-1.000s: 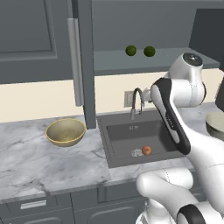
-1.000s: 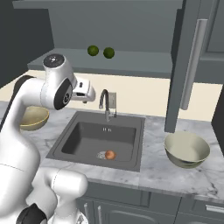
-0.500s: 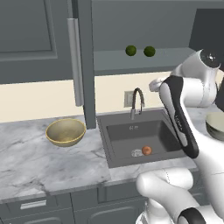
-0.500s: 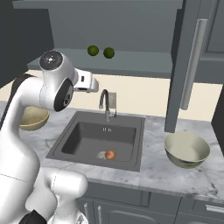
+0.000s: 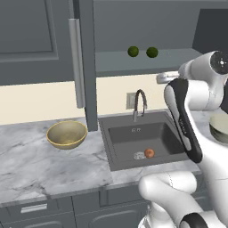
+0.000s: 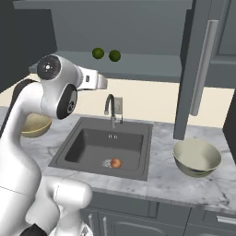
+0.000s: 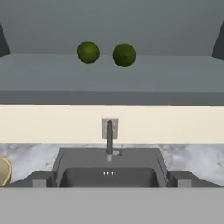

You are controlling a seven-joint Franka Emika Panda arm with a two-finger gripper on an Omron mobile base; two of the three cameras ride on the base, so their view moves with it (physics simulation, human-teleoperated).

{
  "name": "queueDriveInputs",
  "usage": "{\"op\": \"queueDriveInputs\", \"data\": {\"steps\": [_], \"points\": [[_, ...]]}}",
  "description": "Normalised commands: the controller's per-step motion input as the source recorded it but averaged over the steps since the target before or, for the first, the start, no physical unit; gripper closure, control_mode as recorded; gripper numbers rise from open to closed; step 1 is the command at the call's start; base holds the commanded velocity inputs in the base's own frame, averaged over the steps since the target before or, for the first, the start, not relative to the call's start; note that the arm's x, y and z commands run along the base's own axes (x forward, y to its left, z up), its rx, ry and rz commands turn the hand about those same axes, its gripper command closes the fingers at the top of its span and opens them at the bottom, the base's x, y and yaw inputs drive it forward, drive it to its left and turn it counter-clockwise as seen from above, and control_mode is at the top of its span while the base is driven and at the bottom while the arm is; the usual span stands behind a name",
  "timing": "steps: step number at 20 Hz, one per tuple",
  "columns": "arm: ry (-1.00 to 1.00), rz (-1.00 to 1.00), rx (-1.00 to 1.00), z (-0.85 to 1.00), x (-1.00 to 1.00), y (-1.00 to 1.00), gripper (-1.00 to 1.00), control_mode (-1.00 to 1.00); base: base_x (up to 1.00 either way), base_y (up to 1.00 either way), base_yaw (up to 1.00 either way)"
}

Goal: Pick the limes from the cabinet and place them in one bowl. Pick the onion from the sink and place it in the other bowl.

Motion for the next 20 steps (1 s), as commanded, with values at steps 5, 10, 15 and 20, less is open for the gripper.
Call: {"op": "queueDriveInputs", "data": {"steps": [5,10,15,20], "points": [[0.00,-0.07,0.01,0.35,0.17,-0.07,-1.00,-1.00,0.00,0.00,0.00],[0.00,0.00,0.05,0.26,0.18,-0.08,-1.00,-1.00,0.00,0.00,0.00],[0.00,0.00,0.04,0.09,0.30,-0.02,-1.00,-1.00,0.00,0.00,0.00],[-0.01,0.00,0.00,0.03,0.34,0.00,-1.00,-1.00,0.00,0.00,0.00]]}}
